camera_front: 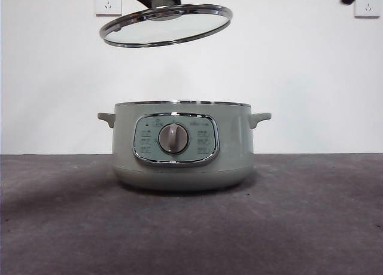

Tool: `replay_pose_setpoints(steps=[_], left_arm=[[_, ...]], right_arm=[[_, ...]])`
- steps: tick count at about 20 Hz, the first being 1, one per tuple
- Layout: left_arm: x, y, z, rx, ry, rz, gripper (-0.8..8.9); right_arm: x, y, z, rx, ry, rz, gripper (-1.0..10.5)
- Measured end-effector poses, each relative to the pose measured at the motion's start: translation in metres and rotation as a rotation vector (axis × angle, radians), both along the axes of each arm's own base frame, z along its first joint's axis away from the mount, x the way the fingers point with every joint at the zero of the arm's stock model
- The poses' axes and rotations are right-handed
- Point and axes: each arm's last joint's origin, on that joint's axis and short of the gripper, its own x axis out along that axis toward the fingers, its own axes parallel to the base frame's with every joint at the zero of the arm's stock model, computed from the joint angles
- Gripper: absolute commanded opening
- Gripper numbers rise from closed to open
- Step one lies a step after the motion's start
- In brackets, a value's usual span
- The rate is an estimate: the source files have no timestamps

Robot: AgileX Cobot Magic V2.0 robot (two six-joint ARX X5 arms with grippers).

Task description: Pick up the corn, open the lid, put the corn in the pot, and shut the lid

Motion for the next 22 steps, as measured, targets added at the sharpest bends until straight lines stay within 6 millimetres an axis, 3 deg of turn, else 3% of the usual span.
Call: replay_pose_setpoints(steps=[4,9,11,22], left_arm=[[-0.006,-0.020,-0.008,0.050,0.013,-0.023,-0.09],[0.002,-0.035,-0.043,0.172,0.106,-0.018,-0.09],[0.004,-0.036,-0.050,0.189,0.130,-0.020,-0.09],[0.002,-0.040,-0.050,0.176,0.136,-0.042,-0.10]], right_arm=[[-0.033,-0.021,-0.003,0.079,-0.032,0.085,-0.1],[-0.055,-0.035,0.004,0.139,-0.061,0.135,-0.1],[-0.060,-0.038,0.005,0.149,-0.057,0.144,-0.1],[-0.061,-0.037,0.005,0.185,-0.035,0.180,-0.1]])
